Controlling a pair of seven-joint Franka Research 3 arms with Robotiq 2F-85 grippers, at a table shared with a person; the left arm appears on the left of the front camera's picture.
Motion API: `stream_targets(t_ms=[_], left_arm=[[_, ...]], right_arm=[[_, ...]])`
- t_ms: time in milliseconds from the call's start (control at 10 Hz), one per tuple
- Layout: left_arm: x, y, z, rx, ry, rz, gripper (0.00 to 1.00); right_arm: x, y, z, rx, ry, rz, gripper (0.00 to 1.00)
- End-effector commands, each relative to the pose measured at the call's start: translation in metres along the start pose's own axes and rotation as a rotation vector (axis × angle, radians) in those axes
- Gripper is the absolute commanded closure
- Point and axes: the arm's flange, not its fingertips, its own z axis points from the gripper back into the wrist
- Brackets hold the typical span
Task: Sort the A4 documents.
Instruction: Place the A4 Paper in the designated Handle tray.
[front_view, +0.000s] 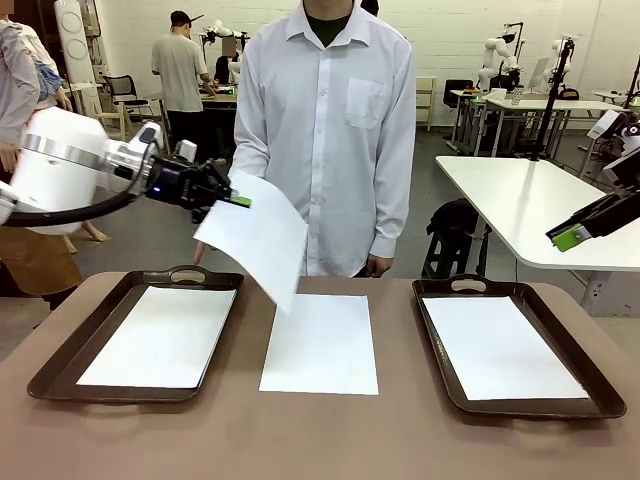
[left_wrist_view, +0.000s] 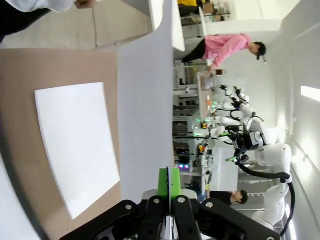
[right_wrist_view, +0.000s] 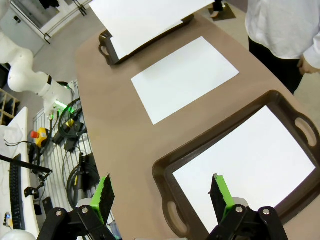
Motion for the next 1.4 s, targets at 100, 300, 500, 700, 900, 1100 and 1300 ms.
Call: stream_targets(t_ms=[100,300,500,700,900,1100,1300], left_arm=[[0.011,-0.002,0.025,0.054,0.067,-0.013,0.99],[0.013,0.012,0.040,0.070,0.102,-0.030,0.99],[0.010,0.025,0.056,0.119,0.108,-0.013,0.99],[0.004,0.040,0.074,0.149,0.081,0.014,0.99],[-0.010,0.057,0.078,0.108,0.081,0.051,0.99],[-0.026,0.062,0.080,0.093,0.081,0.076,0.99],[-0.042,0.067,0.088,0.116,0.059,0.106,0.99]], right_arm=[[0.000,0.001,0.000,0.002,-0.002,0.008,0.00],[0.000,0.001,0.000,0.002,-0.002,0.008,0.00],[0.000,0.001,0.000,0.002,-0.002,0.008,0.00],[0.000,0.001,0.000,0.002,-0.002,0.008,0.00],[0.000,0.001,0.000,0.002,-0.002,0.008,0.00],[0.000,0.001,0.000,0.002,-0.002,0.008,0.00],[0.000,0.001,0.000,0.002,-0.002,0.008,0.00]])
